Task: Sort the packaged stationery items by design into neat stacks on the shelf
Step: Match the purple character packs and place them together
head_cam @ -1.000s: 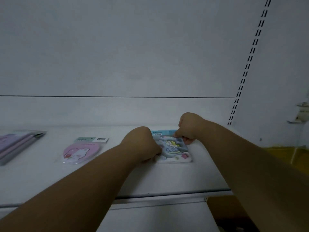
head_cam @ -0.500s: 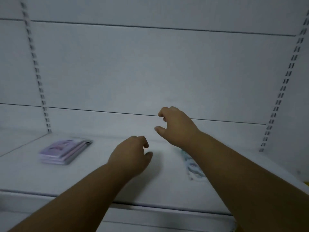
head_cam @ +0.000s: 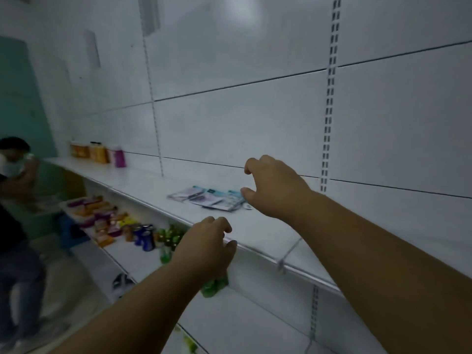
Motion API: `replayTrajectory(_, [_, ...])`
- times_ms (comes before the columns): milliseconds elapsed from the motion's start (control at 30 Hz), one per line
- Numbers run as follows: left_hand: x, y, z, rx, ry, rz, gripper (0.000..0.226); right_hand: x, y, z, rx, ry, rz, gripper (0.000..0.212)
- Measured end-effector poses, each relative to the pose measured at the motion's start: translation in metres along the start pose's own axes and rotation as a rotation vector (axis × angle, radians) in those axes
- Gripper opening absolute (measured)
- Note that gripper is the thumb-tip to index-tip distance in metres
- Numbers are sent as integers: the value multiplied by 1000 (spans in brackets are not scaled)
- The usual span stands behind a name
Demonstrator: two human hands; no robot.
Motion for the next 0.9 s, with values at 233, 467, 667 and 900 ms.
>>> replayTrajectory(233, [16, -137, 66, 47, 26, 56, 33, -101, -53, 106, -34, -111, 31, 37])
replayTrajectory(467, [-3, -207, 168, 3, 41, 37, 30, -204, -36, 197, -64, -354, 28, 38])
replayTrajectory(667, [-24, -244, 243, -46, -21, -8, 28, -284, -25, 216, -92, -668, -97, 58])
replayTrajectory(900, [-54, -264, 302, -184, -74, -79, 23, -328, -12, 199, -301, -816, -169, 67])
Point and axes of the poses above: each hand's wrist, its own z-axis towards the middle knuckle, its own x-axis out of the back of the hand, y = z × x, the point moved 9 cm from there along z, towards the middle knuckle, and after that the axes turned 6 degrees about -z, right-handed, at the moved point
